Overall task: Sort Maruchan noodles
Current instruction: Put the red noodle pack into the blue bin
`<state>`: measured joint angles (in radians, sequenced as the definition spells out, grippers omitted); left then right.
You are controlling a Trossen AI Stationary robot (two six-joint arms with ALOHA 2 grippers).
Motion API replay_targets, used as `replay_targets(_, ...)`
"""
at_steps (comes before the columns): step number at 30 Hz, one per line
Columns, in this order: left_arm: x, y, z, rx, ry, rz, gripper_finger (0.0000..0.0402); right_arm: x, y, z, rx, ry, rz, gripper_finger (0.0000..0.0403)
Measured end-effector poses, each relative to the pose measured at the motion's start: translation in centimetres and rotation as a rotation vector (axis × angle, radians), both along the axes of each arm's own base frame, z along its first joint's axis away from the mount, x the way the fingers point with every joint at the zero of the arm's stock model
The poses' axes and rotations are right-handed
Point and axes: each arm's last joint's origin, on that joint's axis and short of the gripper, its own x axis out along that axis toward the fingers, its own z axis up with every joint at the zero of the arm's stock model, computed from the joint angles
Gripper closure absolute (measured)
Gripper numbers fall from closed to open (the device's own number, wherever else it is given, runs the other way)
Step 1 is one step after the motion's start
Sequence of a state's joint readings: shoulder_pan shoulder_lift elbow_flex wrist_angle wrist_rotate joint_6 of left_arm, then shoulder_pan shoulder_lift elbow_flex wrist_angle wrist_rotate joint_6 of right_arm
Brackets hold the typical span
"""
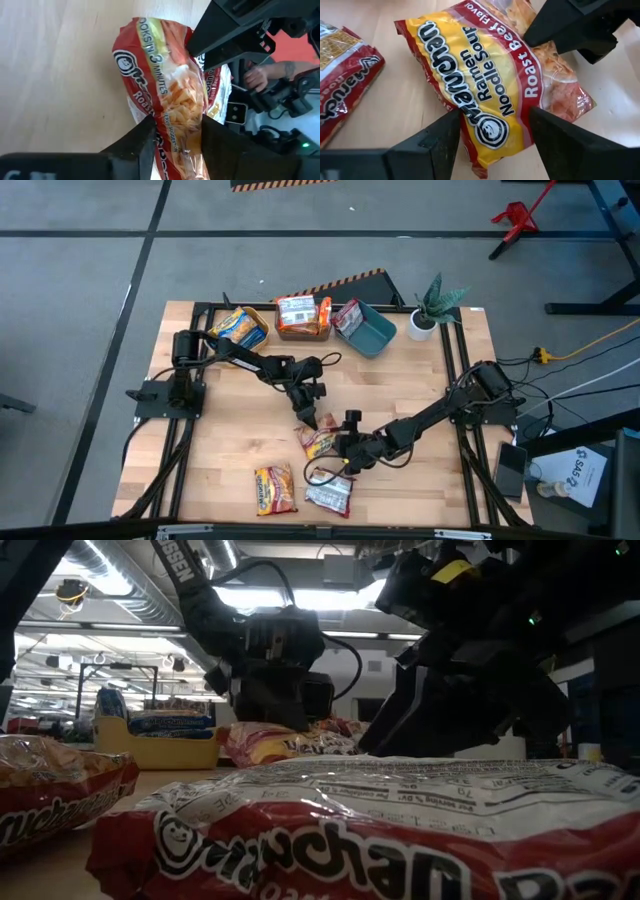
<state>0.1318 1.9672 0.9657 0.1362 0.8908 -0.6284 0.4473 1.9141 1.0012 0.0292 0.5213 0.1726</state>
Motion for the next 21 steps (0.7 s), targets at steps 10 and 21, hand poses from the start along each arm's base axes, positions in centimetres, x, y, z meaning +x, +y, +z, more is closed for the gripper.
replay_targets(10, 0.1, 0.0, 0.1, -0.08, 0.059, 0.037, 0.0287, -1.6, 0.5, 2.8, 0.003, 0.004, 0.007, 0.0171)
replay_targets(21, 2.7, 1.8, 3.2, -0.211, 0.019, 0.203, 0.029, -8.3, 0.8, 9.3, 0.076, 0.004, -0.188, 0.0171)
